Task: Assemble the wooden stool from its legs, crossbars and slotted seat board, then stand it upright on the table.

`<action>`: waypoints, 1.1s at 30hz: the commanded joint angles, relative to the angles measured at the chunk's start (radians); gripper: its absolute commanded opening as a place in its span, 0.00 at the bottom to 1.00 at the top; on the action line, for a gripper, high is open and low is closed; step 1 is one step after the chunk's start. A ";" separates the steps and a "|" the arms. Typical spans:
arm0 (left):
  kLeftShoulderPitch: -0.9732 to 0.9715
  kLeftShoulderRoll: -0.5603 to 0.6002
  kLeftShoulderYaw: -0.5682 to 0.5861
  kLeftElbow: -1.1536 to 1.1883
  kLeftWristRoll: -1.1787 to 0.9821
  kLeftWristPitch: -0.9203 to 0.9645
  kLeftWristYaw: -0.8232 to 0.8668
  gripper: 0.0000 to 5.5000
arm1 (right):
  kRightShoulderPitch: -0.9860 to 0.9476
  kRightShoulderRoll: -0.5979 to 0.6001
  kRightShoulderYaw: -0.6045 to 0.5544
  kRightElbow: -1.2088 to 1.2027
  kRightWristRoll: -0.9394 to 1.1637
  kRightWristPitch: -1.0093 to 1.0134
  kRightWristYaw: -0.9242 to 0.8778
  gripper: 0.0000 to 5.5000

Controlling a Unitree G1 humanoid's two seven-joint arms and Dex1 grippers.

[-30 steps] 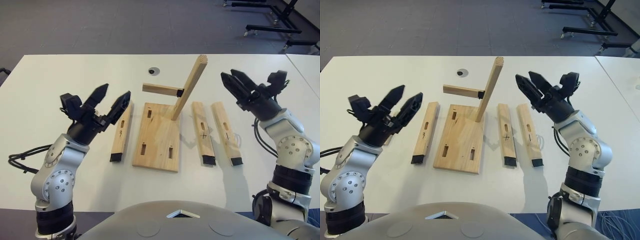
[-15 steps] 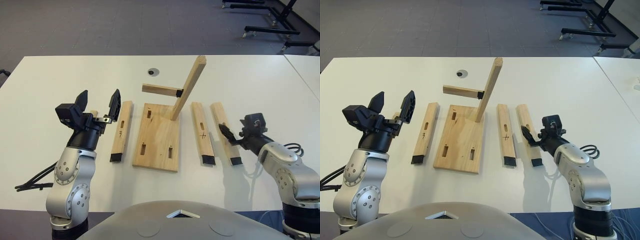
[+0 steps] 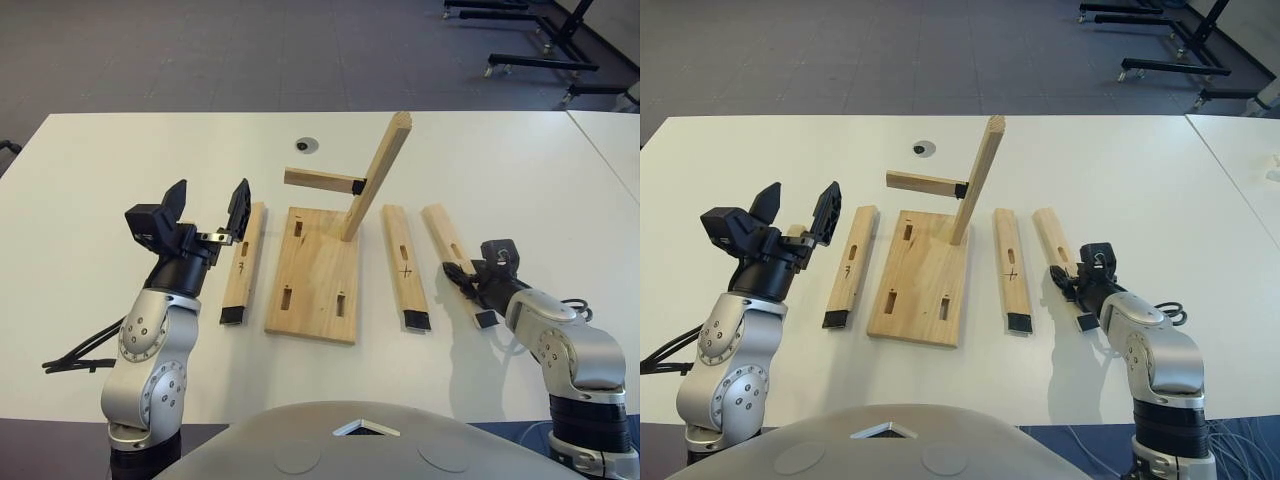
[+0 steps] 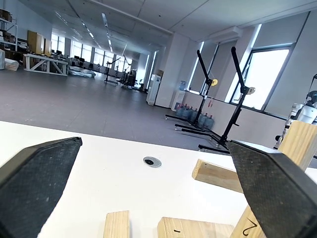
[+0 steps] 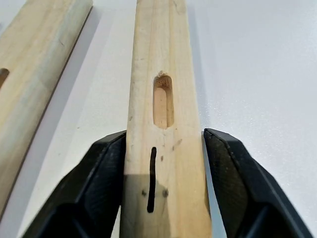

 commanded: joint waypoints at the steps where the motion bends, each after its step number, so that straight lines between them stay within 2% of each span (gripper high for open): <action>1: -0.021 0.007 0.005 0.031 -0.014 0.021 -0.009 0.98 | 0.012 -0.001 0.046 0.036 -0.023 -0.015 0.028 0.37; 4: -0.038 0.004 0.009 0.046 -0.055 0.033 -0.026 0.98 | -0.003 0.018 0.051 0.052 -0.036 -0.047 0.023 0.37; 8: -0.081 0.010 0.050 0.078 -0.091 -0.022 -0.071 0.98 | -0.128 0.035 0.067 0.190 -0.056 -0.159 0.053 0.37; 12: -0.128 0.017 0.107 0.130 -0.194 -0.036 -0.135 0.98 | -0.390 0.046 0.024 0.314 0.023 -0.294 0.185 0.37; 15: -0.195 0.035 0.111 0.146 -0.281 -0.028 -0.205 0.98 | -0.596 0.048 -0.057 0.409 0.100 -0.421 0.271 0.37; 18: -0.252 0.063 0.114 0.166 -0.333 -0.011 -0.249 0.98 | -0.698 0.096 -0.135 0.363 0.217 -0.521 0.319 0.37; 20: -0.269 0.079 0.125 0.168 -0.388 -0.001 -0.280 0.98 | -0.702 0.114 -0.138 0.244 0.316 -0.528 0.373 0.37; 23: -0.266 0.105 0.146 0.129 -0.560 0.025 -0.368 0.98 | -0.689 0.109 -0.117 0.064 0.555 -0.406 0.446 0.37; 26: -0.272 0.142 0.138 0.130 -0.702 0.074 -0.461 0.98 | -0.613 0.044 -0.032 -0.069 0.683 -0.294 0.573 0.37; 28: -0.254 0.174 0.096 0.122 -0.753 0.124 -0.528 0.98 | -0.565 0.024 0.021 -0.091 0.692 -0.272 0.640 0.37; 33: -0.271 0.246 -0.024 0.117 -0.772 0.239 -0.607 0.98 | -0.516 0.066 0.218 -0.023 0.572 -0.305 0.734 0.37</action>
